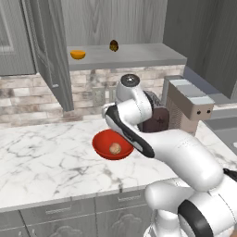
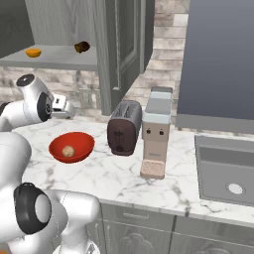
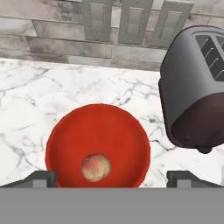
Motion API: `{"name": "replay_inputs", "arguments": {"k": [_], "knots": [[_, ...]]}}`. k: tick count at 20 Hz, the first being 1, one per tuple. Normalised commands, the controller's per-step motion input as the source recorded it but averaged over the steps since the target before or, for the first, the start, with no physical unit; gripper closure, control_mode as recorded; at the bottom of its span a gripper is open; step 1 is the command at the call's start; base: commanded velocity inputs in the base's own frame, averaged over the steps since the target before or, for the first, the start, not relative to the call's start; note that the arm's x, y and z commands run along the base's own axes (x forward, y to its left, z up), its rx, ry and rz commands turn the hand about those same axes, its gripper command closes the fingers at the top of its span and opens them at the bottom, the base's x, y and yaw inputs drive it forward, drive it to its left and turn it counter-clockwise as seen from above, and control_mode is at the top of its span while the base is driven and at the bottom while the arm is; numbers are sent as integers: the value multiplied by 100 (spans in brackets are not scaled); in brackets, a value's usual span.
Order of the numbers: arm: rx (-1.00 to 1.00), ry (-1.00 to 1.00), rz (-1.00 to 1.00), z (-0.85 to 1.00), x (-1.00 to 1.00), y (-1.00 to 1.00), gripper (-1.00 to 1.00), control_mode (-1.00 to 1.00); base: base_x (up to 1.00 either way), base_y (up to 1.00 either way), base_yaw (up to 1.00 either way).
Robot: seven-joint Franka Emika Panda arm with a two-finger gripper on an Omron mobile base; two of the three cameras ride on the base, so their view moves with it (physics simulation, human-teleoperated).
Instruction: Open the cabinet. Pick the orange and peach from the cabinet and place them into the bowl. Then close the cabinet.
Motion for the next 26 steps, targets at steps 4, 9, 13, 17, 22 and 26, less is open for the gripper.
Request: {"name": "replay_inputs", "arguments": {"k": [4, 9, 13, 17, 22, 26], "knots": [[0, -16, 0, 54, -43, -15, -100, -100, 0, 0, 0], [1, -10, 0, 59, -44, -9, -100, -100, 0, 0, 0], [6, -9, 0, 62, -34, -4, -100, -100, 0, 0, 0], [12, -5, 4, 61, -15, 0, -100, -100, 0, 0, 0], [12, -4, 12, 42, -1, 0, -100, -100, 0, 0, 0], [12, -10, 11, 33, 0, 0, -100, -100, 0, 0, 0]]}}
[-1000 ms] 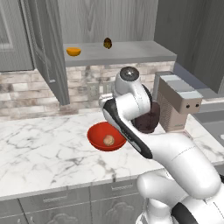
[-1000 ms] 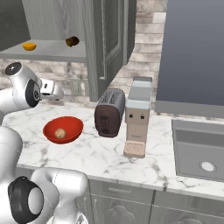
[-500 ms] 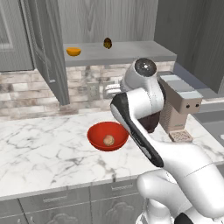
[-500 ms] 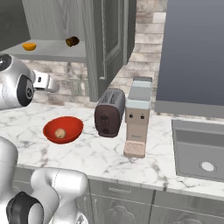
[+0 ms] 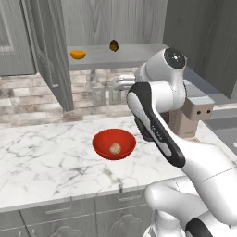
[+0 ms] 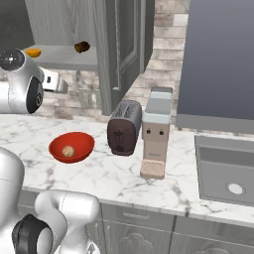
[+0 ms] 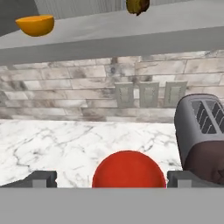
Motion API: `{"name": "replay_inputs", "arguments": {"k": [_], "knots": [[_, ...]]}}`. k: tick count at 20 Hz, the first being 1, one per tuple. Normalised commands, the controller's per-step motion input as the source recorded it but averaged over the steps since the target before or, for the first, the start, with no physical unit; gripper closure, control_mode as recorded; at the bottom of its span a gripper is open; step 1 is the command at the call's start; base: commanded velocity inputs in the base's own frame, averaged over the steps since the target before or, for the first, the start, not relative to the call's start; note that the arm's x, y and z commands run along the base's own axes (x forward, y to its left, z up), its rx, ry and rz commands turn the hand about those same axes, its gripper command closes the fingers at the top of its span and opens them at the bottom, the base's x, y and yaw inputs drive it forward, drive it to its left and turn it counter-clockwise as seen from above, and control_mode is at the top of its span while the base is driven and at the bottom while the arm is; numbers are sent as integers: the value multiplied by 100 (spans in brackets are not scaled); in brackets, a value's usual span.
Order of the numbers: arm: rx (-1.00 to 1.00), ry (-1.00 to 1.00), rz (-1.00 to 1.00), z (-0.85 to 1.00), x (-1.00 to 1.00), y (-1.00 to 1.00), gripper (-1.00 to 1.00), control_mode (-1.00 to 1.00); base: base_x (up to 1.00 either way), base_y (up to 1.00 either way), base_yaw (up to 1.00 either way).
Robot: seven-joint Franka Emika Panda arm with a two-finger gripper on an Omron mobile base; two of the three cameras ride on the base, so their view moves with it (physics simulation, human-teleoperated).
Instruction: Open the cabinet. Pick the orange and peach from the cabinet and place them into the bowl. Then close the cabinet.
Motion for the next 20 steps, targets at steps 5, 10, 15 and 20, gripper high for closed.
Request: {"name": "replay_inputs", "arguments": {"k": [5, 10, 15, 20], "knots": [[8, -16, 11, 34, 0, 4, -100, -100, 0, 0, 0], [1, -21, 8, 25, 0, 23, -100, -100, 0, 0, 0], [0, -8, 5, 29, 0, 29, -100, -100, 0, 0, 0], [0, 2, 1, 30, 8, 19, -100, -100, 0, 0, 0]]}}
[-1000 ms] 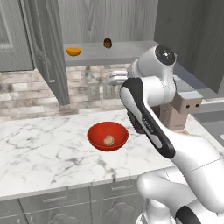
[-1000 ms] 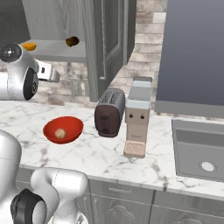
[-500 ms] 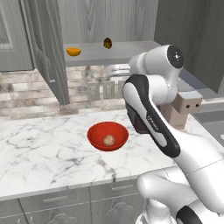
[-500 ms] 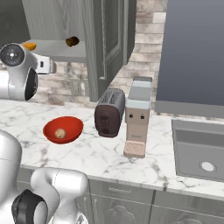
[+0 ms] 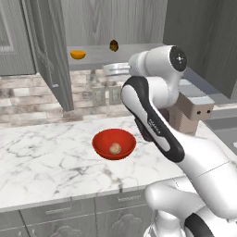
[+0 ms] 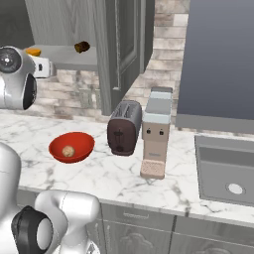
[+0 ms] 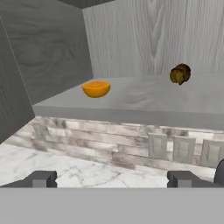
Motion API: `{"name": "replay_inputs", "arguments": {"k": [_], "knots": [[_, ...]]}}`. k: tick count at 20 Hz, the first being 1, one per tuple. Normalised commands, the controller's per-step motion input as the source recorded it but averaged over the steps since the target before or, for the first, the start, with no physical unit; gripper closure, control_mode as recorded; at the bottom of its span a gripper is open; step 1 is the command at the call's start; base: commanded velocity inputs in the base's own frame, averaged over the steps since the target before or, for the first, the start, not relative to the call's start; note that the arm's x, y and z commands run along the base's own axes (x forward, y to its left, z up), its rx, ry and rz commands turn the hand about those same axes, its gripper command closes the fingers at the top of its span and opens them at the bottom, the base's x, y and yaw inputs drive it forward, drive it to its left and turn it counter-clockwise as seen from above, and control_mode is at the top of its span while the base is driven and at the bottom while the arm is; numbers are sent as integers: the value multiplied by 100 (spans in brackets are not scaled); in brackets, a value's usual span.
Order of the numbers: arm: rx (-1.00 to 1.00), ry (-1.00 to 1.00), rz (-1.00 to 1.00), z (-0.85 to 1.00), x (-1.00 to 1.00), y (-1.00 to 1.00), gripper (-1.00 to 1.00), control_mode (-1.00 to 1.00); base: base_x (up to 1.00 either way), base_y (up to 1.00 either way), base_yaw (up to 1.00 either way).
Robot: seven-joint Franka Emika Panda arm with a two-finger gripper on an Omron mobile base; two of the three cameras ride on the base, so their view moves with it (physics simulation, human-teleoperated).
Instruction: Open the cabinet. Pick the orange and peach from the cabinet and place them into the bowl. Then close the cabinet.
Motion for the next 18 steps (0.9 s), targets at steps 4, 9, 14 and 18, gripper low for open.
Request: {"name": "replay_inputs", "arguments": {"k": [4, 9, 14, 18], "knots": [[0, 8, 0, 19, 16, 18, -100, -100, 0, 0, 0], [0, 9, 0, 1, 24, 14, -100, -100, 0, 0, 0], [0, 6, 0, 0, 24, 14, -100, -100, 0, 0, 0], [0, 0, 0, 0, 26, 21, -100, -100, 0, 0, 0]]}}
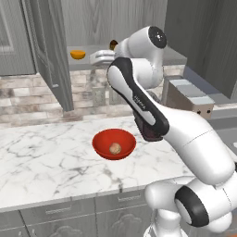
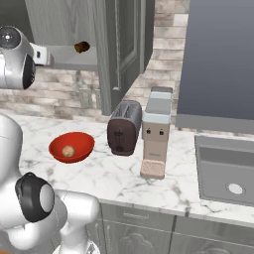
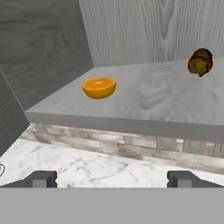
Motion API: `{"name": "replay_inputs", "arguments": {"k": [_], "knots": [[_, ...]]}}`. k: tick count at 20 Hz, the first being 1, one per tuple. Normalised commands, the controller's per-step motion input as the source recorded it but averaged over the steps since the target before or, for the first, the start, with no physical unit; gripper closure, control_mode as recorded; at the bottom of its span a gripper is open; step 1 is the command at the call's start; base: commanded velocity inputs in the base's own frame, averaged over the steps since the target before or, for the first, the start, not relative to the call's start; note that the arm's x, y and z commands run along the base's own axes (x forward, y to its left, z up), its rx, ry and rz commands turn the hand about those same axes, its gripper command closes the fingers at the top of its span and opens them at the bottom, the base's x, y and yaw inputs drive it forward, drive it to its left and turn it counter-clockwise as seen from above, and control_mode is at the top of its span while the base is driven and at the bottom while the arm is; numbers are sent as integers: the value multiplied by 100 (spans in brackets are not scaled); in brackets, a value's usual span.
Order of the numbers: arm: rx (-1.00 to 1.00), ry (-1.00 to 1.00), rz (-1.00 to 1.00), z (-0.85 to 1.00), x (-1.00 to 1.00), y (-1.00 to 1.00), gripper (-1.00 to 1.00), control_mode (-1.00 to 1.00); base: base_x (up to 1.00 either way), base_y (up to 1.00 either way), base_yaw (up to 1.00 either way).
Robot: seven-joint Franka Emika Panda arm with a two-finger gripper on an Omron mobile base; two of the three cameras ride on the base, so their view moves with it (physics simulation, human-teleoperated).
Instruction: Open the cabinet. Pick the orange and peach from the cabinet and place them into the bowl. Then close the cabinet.
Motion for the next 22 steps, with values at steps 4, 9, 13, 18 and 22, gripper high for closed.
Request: {"name": "replay_inputs", "arguments": {"k": [4, 9, 13, 18, 22], "knots": [[0, -1, 0, 0, 28, 26, -100, -100, 0, 0, 0], [0, 0, 0, 0, 28, 22, -100, -100, 0, 0, 0], [0, 0, 0, 0, 32, 13, -100, -100, 0, 0, 0], [0, 0, 0, 0, 31, 4, -100, -100, 0, 0, 0], [0, 0, 0, 0, 35, 7, -100, -100, 0, 0, 0]]}}
